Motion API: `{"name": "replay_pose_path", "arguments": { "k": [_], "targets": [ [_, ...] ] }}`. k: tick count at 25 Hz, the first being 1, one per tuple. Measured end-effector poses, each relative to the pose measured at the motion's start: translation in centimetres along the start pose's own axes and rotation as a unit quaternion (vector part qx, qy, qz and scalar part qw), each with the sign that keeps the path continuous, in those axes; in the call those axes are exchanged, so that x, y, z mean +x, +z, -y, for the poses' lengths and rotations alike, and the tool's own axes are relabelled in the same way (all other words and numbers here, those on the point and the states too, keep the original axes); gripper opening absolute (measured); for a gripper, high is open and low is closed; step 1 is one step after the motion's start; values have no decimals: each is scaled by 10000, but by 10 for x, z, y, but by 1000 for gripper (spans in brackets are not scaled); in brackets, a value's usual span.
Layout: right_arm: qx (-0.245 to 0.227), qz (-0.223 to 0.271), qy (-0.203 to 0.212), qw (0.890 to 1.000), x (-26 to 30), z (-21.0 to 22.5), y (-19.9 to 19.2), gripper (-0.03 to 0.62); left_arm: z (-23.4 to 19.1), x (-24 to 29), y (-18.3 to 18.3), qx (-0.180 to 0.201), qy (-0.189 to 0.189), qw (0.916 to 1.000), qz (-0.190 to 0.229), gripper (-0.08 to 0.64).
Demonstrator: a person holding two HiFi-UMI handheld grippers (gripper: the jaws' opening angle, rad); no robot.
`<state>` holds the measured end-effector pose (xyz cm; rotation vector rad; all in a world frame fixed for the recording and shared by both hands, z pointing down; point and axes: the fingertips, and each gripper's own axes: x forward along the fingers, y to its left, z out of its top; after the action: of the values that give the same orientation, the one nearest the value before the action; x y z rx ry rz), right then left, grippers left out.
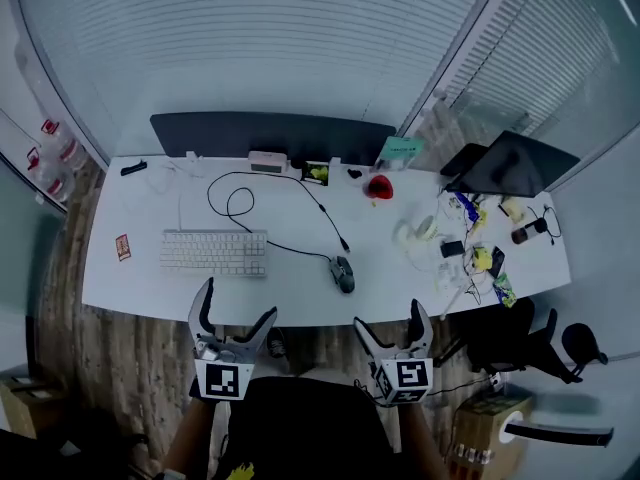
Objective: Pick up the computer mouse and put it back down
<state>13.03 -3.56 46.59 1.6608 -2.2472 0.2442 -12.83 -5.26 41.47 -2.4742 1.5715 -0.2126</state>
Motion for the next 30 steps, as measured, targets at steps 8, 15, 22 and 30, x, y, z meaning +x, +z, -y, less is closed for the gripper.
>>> {"name": "replay_pose_path", "arguments": {
  "k": [8, 15, 22, 30],
  "targets": [
    [33, -391, -177, 9991, 65, -4, -2, 529, -34, 58, -31, 300, -549, 9980, 24, 509],
    [258, -713, -23, 9971, 114, 4, -30, 494, -44, 88, -54, 354, -625, 9970, -285, 509],
    [-22, -999, 160, 9949, 160, 16, -53, 465, -36, 110, -68, 105, -619, 9970, -443, 509],
    [-70, -1452, 250, 9891, 202, 16, -108, 439, -15, 124, -79, 78, -796, 9951, -574, 509]
  ]
}}
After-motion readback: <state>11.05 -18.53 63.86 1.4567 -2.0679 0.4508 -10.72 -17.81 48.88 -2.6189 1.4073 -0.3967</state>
